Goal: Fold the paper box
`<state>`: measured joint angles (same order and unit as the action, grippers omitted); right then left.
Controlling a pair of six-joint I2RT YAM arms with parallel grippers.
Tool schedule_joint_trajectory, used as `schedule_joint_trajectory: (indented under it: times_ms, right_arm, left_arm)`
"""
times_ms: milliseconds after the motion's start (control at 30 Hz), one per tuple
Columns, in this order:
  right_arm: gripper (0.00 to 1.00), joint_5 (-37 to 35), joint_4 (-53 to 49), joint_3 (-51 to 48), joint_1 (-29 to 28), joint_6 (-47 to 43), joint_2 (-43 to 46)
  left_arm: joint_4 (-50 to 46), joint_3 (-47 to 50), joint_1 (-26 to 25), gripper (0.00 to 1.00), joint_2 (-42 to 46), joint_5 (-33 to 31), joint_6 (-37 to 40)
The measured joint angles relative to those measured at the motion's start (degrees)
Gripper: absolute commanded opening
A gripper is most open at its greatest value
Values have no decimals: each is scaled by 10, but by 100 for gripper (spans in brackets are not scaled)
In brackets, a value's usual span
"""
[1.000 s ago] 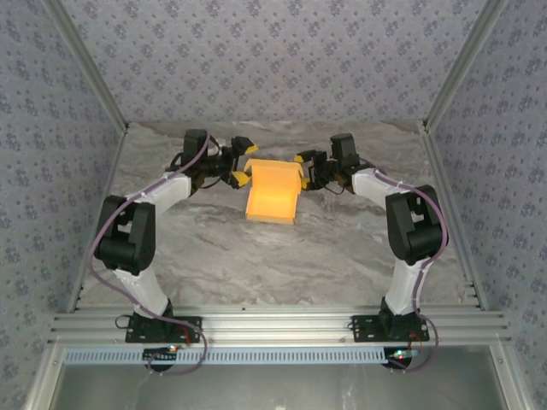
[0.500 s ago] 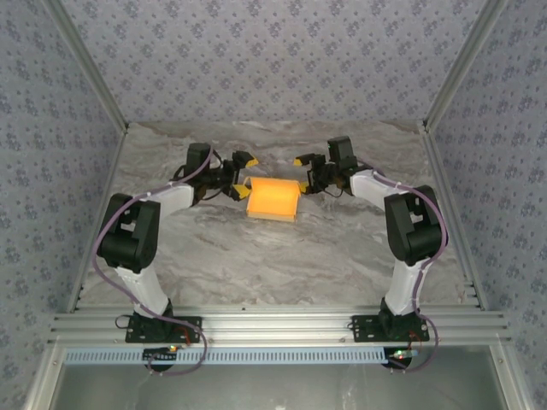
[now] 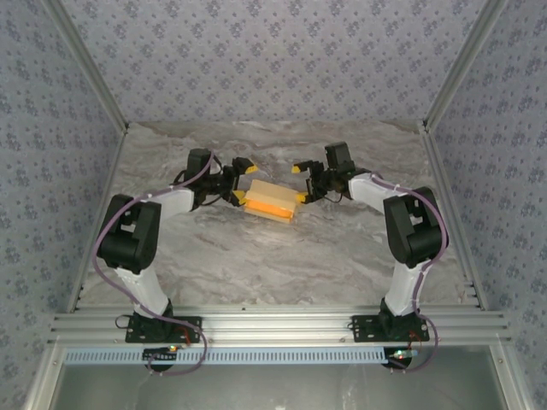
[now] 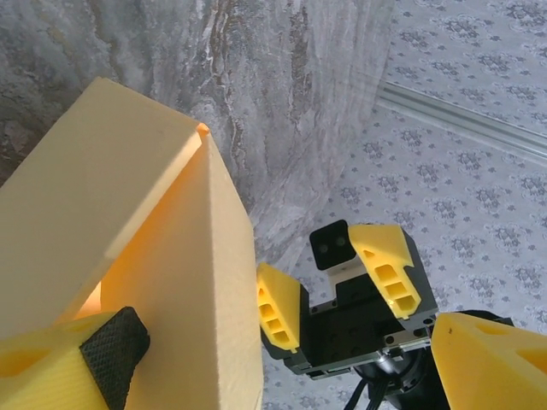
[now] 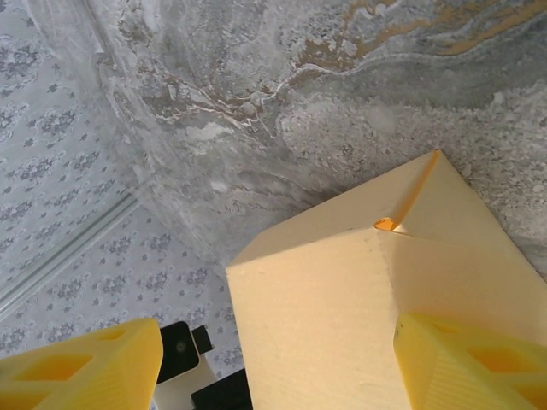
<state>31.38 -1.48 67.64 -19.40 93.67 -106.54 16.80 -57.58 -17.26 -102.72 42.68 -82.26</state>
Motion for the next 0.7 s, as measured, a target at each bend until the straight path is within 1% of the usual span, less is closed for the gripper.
schedule_joint_trajectory:
  times_ms: [100,233,333,400,500,567,600,633,700]
  right_arm:
    - [77,1,-14,10,0,0,0]
    - [79,8,-35,32,4,-5,2]
    - [81,20,-54,44,12,-30,6]
    - [82,29,-89,62,20,-72,6]
    - [83,29,-157,94,37,-162,11]
    - [85,30,-186,93,51,-222,28]
    - [88,33,-184,82,56,-242,41]
    - [95,38,-170,58,62,-257,59]
    - [100,47,-138,-6,72,-276,106]
  left_arm:
    - [-5,-2,0,99,3,3,9]
    - [-43,-32,9,99,3,13,26]
    - [-81,-71,17,99,3,18,52]
    - [-106,-94,19,99,3,20,71]
    - [-133,-116,21,99,3,22,98]
    - [-150,-118,21,99,3,24,112]
    - [-156,-118,21,99,3,25,116]
    - [-163,-118,21,99,3,26,120]
    - [-171,-118,21,99,3,30,126]
